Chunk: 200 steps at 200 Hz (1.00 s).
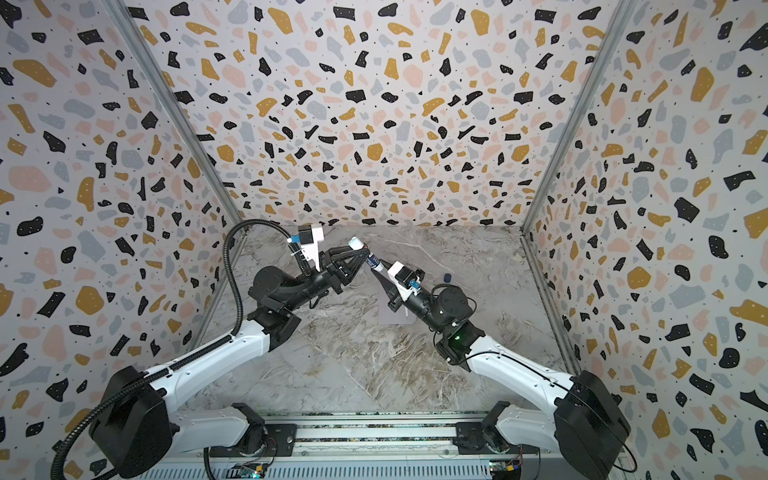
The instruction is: Place the letter into the envelope and seal it
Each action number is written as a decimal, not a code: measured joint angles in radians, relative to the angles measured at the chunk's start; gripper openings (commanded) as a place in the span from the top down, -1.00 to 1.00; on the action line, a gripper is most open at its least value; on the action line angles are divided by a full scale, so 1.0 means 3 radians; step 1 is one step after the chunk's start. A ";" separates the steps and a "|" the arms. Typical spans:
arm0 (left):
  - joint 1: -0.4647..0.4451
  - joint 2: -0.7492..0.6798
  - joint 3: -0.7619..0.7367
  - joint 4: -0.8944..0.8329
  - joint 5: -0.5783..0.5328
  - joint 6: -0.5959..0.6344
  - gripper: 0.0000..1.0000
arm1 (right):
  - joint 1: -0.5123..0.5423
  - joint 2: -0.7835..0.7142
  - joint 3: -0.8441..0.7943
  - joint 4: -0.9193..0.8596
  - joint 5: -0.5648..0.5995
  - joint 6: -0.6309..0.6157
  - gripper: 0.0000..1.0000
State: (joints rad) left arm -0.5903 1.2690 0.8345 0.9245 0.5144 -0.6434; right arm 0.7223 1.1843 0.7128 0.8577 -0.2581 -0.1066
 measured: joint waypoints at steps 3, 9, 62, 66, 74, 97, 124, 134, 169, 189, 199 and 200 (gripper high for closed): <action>0.0000 0.0000 0.0001 0.0003 0.0005 -0.0004 1.00 | -0.0038 0.0000 0.0009 -0.0009 -0.0092 0.0081 0.85; 0.0000 0.0000 0.0001 0.0006 0.0008 0.0000 1.00 | -0.0121 0.0005 0.0036 -0.0038 -0.0291 0.0224 0.85; 0.0004 0.0000 0.0001 0.0067 0.0057 0.0018 1.00 | -0.0655 0.0487 0.0346 0.0413 -0.1929 0.1823 0.81; 0.0004 0.0000 0.0001 0.0066 0.0058 0.0020 1.00 | -0.0671 0.0526 0.0369 0.0455 -0.2008 0.1916 0.81; 0.0006 0.0000 0.0001 0.0066 0.0060 0.0024 1.00 | -0.0703 0.0599 0.0412 0.0540 -0.2149 0.2097 0.81; 0.0014 -0.0006 0.0001 0.0072 0.0074 0.0028 1.00 | -0.0741 0.0720 0.0490 0.0684 -0.2385 0.2452 0.77; 0.0015 -0.0015 0.0001 0.0067 0.0090 0.0034 1.00 | -0.0746 0.0715 0.0490 0.0683 -0.2436 0.2536 0.43; 0.0015 -0.0018 0.0001 0.0060 0.0092 0.0047 1.00 | -0.0745 0.0693 0.0490 0.0623 -0.2420 0.2509 0.22; -0.0003 -0.0036 0.0005 -0.0256 -0.0006 0.0251 1.00 | -0.0716 0.0436 0.0488 0.0067 -0.2031 0.2064 -0.26; -0.0003 -0.0074 0.0039 -0.0593 -0.0118 0.0421 1.00 | -0.0721 0.0179 0.0487 -0.0303 -0.1556 0.1748 -0.38; -0.0003 -0.0099 0.0055 -0.0729 -0.0181 0.0493 1.00 | -0.0752 0.0061 0.0488 -0.0463 -0.1305 0.1630 -0.41; -0.0003 -0.0100 0.0056 -0.0736 -0.0183 0.0497 1.00 | -0.0755 0.0048 0.0488 -0.0486 -0.1268 0.1629 -0.41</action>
State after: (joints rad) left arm -0.5911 1.2388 0.8513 0.7036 0.4595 -0.4942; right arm 0.4957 1.1988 0.8593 0.7120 -0.6384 0.3820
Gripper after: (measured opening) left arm 0.238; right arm 0.694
